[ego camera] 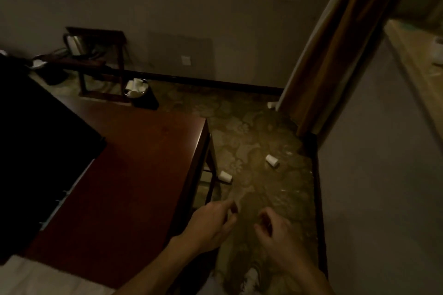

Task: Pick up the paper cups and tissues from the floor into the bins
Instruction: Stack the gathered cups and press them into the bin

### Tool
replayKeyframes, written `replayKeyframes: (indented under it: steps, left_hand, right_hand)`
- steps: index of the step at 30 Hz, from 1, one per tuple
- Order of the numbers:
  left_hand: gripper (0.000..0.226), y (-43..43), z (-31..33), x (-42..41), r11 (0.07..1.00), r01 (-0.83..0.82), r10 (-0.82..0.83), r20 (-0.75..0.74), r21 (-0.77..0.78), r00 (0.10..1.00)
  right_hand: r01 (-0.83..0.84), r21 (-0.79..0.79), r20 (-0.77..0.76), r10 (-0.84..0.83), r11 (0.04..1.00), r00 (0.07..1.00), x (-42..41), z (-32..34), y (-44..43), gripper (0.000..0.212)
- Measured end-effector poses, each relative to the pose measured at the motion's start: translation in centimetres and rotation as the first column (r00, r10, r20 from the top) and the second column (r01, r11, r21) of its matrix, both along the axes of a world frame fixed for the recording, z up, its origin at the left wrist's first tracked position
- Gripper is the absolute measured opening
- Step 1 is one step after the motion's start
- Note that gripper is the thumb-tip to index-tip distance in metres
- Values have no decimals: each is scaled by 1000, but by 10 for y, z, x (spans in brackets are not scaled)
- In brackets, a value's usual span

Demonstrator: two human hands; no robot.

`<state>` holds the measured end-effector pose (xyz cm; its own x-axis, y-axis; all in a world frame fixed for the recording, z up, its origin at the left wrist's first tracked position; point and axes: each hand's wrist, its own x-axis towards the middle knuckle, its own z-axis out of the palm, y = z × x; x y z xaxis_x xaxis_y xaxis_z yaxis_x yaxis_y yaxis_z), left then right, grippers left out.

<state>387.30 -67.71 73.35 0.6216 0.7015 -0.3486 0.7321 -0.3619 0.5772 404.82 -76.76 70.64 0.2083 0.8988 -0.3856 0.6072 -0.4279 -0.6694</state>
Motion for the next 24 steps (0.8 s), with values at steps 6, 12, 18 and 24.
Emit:
replayKeyframes:
  steps: [6,12,18,24]
  left_hand:
    - [13,66,-34,44,977,-175,173,-33,-123,984]
    - [11,133,-100,68,852,-396,413,-27,-342,911]
    - [6,205,-157,99,717,-523,548,-90,-462,831]
    - [5,277,-216,129,461,-658,674,-247,-596,696]
  right_hand:
    - [-83,-155,-17,81,984,997,42,-34,88,15]
    - [-152,-259,-70,138,954,988,78,-71,171,8]
    - [-58,-340,-140,11,939,990,100,-98,255,16]
    - [31,-496,-217,-158,867,963,114,-156,330,6]
